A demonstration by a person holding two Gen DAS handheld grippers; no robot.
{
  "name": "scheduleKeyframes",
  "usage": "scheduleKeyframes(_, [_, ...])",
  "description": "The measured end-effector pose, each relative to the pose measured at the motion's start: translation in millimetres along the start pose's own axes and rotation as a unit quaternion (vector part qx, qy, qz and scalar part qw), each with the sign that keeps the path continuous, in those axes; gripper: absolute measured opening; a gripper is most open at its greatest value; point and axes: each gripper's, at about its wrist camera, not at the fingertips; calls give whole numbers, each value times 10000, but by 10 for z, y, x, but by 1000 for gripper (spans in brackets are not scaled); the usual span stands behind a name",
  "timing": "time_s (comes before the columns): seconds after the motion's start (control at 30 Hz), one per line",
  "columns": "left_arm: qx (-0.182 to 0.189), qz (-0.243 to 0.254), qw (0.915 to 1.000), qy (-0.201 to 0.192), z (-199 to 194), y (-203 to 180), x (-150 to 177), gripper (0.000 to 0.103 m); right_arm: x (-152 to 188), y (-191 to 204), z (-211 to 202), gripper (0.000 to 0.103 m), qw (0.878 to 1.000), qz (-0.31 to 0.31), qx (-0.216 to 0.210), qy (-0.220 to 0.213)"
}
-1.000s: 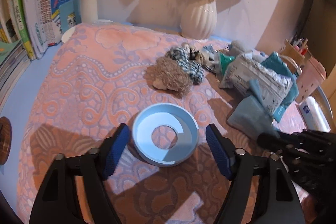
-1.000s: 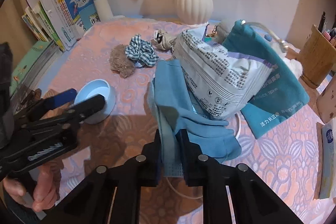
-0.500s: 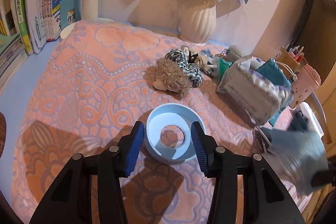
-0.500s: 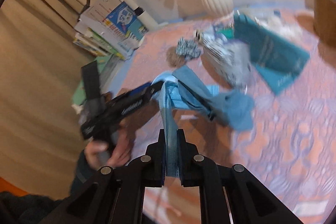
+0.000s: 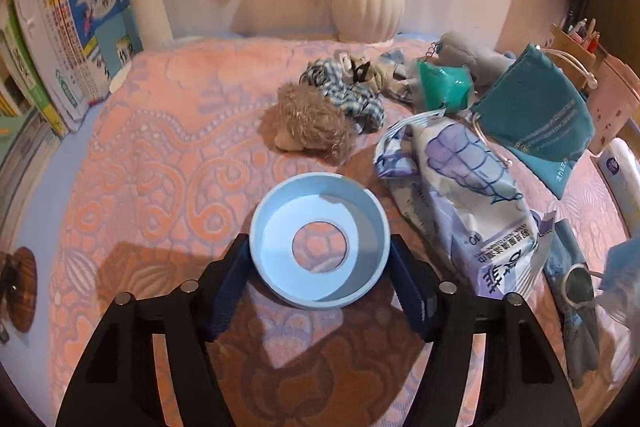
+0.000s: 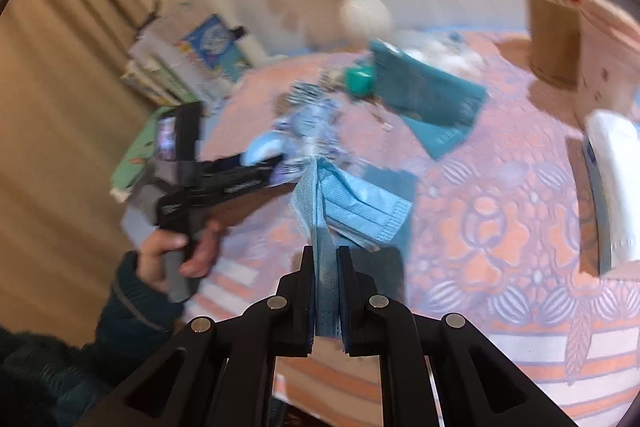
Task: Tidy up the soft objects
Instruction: 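Grasp the blue face mask with the right tool while the left tool grasps the white ring container, then lift and carry the blue mask and white ring over the amber plate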
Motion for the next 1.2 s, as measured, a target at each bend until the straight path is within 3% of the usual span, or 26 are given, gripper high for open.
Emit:
scheduleKeyframes(0.13, [-17,-9,9990,-436,-166,7,43,62,20,-237,-162,9,9985,418,-37,-362])
scheduleKeyframes(0.23, [209,-246,9951,-939,-354,113,94,62,2,-354,-416,9,9946,596,-87,-851])
scheduleKeyframes(0.37, [251,-541,9945,-855,-311,230,68,62,-122,-541,-349,9,9925,917,91,-803])
scheduleKeyframes(0.5, [204,-448,9949,-884,-312,182,76,62,-284,-750,25,14,9893,998,768,-734])
scheduleKeyframes(0.6, [111,-342,9954,-890,-314,130,78,63,-361,-938,313,26,9870,1091,1083,-462])
scheduleKeyframes(0.7, [108,-302,9958,-861,-305,128,81,63,-334,-986,303,41,9892,1023,929,-492])
scheduleKeyframes(0.77, [132,-304,9960,-836,-293,142,72,63,-308,-967,215,72,9884,972,982,-637])
scheduleKeyframes(0.83, [127,-305,9960,-829,-293,142,73,63,-313,-962,125,86,9858,918,1099,-874])
scheduleKeyframes(1.0, [20,-263,9963,-817,-281,112,74,63,-454,-952,292,83,9878,770,1216,-598])
scheduleKeyframes(1.07, [-41,-223,9965,-802,-274,96,77,63,-451,-905,457,53,9883,641,1340,-351])
scheduleKeyframes(1.13, [-131,-141,9967,-783,-274,51,83,63,-415,-757,497,43,9831,306,1762,-389])
scheduleKeyframes(1.17, [-186,-82,9967,-785,-282,24,89,63,-394,-709,506,27,9835,192,1760,-362])
scheduleKeyframes(1.2, [-256,-21,9964,-808,-300,-9,93,63,-358,-653,504,21,9851,95,1681,-348])
Point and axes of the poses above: each gripper's, at about its wrist camera, not at the fingertips, and z roughly the way its jaws point, y to its left, x to its underside, and after that the axes turned 2 degrees about y, right-handed
